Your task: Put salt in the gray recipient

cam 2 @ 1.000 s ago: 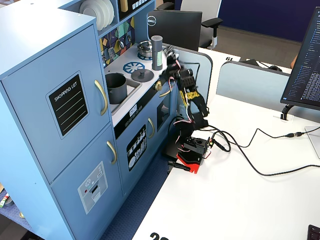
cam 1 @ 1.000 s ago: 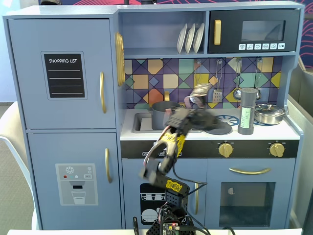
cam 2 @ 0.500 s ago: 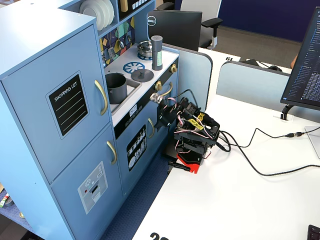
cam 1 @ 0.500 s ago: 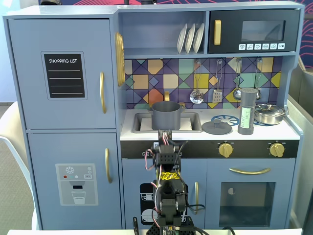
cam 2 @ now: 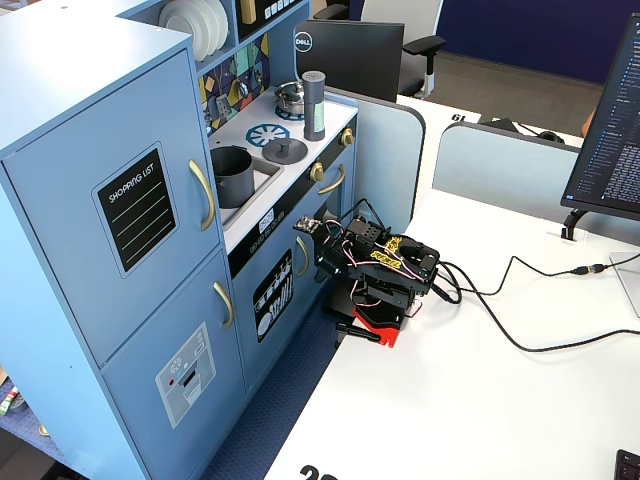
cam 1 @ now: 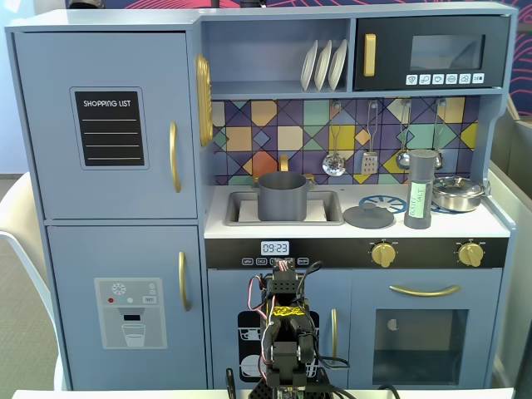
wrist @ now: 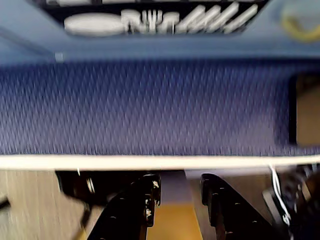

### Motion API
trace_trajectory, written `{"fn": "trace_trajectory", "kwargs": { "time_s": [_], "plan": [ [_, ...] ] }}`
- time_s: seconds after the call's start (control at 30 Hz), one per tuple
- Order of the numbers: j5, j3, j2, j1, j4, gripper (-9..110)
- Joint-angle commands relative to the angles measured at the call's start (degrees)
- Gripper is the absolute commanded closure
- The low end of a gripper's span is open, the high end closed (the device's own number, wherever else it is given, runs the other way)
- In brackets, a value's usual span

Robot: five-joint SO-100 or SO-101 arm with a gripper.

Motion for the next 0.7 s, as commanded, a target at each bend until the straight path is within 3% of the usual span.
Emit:
{"fn": "trace_trajectory", "kwargs": {
  "time_s": [0.0, 0.67],
  "plan": [
    [-2.99, 0.0, 0.7, -0.79, 1.32, 101],
    [-3.25, 0.0, 0.7, -0.88, 1.41, 97]
  ]
}}
